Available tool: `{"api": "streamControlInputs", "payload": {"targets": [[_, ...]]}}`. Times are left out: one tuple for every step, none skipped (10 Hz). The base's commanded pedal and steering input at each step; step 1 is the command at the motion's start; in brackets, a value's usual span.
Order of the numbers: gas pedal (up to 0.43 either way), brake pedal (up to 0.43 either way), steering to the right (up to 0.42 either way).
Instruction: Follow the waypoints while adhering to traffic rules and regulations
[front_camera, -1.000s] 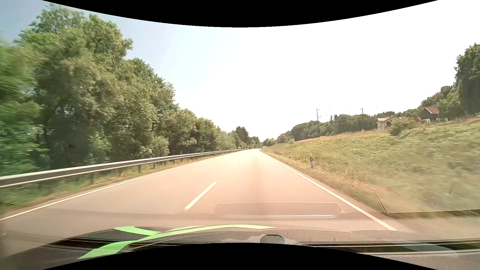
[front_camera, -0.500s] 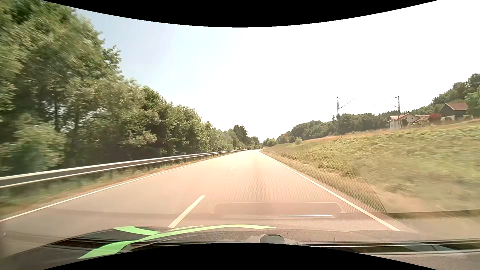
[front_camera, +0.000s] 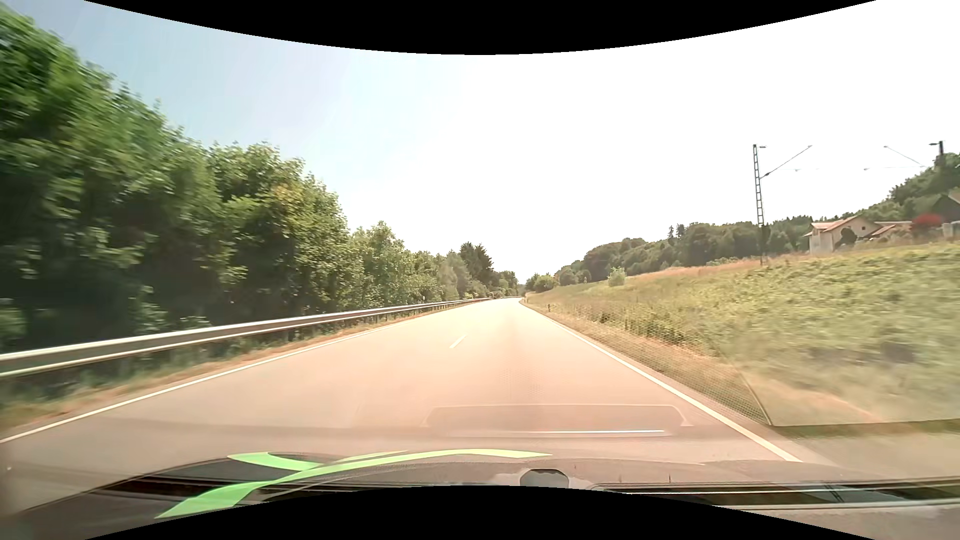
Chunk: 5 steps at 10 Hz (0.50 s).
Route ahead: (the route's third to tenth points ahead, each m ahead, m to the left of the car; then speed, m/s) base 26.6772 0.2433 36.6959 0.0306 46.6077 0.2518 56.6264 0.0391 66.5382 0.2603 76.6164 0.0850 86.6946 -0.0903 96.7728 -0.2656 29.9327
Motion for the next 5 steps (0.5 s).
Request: {"api": "streamControlInputs", "payload": {"targets": [[0.299,0.0,-0.001],[0.287,0.0,-0.001],[0.287,0.0,-0.001],[0.287,0.0,-0.001],[0.287,0.0,-0.001]]}}
